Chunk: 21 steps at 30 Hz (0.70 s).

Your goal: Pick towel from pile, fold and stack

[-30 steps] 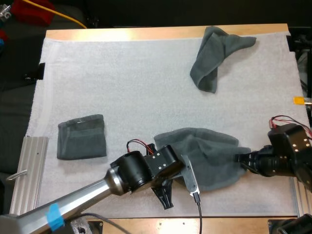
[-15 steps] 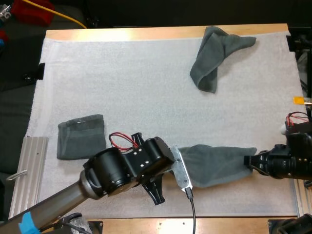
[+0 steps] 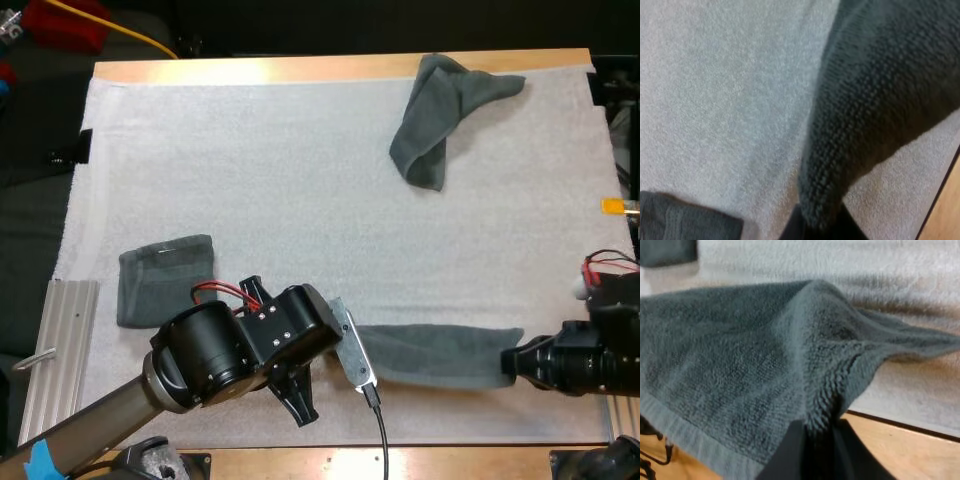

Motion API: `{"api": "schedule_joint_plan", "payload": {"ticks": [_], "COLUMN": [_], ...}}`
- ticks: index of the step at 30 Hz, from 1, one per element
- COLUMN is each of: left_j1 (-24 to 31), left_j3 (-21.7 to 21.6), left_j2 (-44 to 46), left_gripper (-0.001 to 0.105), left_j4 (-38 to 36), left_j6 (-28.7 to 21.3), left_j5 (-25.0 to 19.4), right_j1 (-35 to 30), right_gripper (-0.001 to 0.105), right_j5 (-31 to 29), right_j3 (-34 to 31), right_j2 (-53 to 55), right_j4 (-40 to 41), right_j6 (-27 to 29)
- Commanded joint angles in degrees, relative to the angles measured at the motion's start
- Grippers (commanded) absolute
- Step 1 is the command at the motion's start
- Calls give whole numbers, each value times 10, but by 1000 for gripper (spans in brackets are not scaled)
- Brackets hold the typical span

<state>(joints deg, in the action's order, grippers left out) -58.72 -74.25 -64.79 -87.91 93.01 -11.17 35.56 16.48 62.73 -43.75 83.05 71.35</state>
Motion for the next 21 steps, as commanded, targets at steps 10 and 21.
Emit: {"api": "schedule_joint_plan", "payload": {"ticks": [10, 21], "left_j1": [-2, 44], "left_j3": [-32, -8], "left_j2": [41, -2], "left_gripper": [0, 0], "left_j4": [-22, -3], "left_j6": [36, 5], "left_j5": [19, 28], "right_j1": [95, 105], "right_gripper": [4, 4], "right_j5": [-41, -129], "right_j3": [7, 7], "right_j2": [5, -72], "right_j4": [-3, -46], "right_j6": [-80, -30]}}
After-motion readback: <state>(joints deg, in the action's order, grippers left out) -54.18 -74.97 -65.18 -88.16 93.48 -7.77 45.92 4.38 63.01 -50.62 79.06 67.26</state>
